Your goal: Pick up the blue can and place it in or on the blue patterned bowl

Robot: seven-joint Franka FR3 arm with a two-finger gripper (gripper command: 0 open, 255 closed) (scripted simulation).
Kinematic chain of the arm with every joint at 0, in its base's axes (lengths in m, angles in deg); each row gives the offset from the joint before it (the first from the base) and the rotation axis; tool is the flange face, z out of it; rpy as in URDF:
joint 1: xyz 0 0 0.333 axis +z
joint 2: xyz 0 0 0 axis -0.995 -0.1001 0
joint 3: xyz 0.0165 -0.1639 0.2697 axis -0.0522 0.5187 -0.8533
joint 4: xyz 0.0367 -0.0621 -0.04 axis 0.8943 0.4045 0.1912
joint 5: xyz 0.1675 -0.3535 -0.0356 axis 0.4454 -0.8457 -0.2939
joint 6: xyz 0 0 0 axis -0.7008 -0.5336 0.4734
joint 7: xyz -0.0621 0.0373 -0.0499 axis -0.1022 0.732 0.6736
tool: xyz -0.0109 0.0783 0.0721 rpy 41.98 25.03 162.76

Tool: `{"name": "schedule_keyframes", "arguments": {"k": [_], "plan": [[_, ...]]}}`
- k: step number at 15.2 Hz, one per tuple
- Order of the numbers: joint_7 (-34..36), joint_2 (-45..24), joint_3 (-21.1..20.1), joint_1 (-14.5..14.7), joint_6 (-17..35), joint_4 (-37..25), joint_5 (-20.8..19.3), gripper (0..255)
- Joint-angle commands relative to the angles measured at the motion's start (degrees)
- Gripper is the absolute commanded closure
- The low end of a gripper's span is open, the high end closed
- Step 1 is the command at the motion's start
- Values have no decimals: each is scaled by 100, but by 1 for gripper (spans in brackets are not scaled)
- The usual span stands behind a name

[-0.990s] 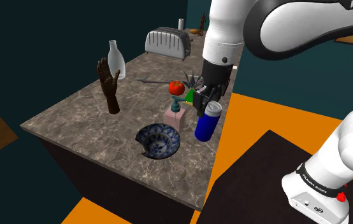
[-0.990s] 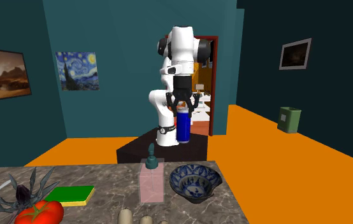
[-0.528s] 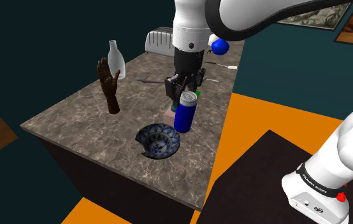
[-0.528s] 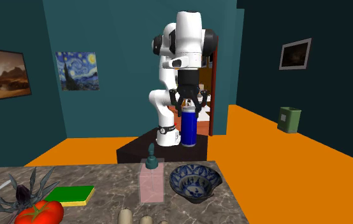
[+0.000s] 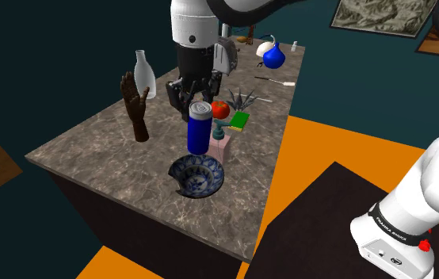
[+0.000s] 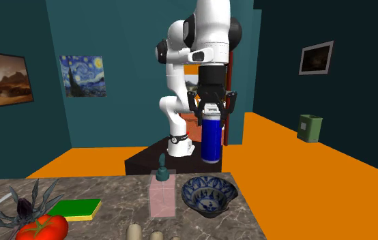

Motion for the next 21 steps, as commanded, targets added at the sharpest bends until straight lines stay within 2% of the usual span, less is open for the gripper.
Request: {"name": "schedule_keyframes", "arguments": {"k": [1,21], "plan": [[28,-79,6,18,85,16,-49,255],[167,-368,77,30,1465,1159,-262,255]]}}
